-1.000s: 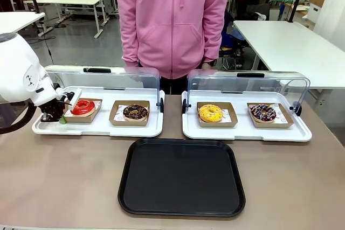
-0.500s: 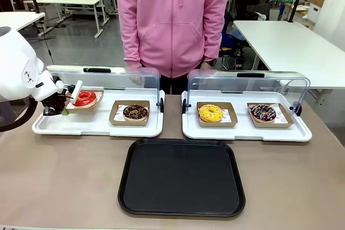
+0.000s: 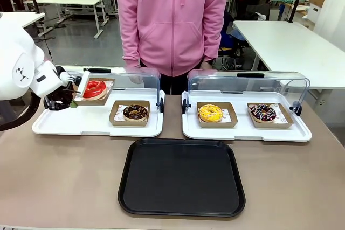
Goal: Move the first donut from the left to the tray.
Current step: Pick up the Paper togo box containing the Donut indicated by the person and place it on the Handle tray.
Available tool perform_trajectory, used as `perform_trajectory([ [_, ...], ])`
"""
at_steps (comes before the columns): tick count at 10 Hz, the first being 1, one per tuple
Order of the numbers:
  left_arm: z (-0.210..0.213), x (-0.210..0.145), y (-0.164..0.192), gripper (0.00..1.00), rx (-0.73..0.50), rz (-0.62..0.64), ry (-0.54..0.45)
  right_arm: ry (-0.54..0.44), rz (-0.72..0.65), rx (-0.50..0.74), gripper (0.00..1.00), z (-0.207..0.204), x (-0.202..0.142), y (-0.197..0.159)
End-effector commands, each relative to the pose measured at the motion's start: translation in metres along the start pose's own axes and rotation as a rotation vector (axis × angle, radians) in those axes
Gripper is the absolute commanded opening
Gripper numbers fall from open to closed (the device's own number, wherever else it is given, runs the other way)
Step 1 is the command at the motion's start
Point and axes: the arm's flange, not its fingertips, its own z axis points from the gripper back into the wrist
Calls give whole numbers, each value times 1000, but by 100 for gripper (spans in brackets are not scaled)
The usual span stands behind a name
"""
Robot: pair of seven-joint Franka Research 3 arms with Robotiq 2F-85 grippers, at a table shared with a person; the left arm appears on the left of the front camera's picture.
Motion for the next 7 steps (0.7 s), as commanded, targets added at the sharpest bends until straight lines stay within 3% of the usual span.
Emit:
perform_trajectory([
  [1, 20, 36, -20, 2, -43, -11, 31, -20, 18, -1, 100, 0, 2, -1],
  [7, 46, 123, -96, 2, -66, -66, 16, -20, 18, -1, 100, 0, 2, -1],
])
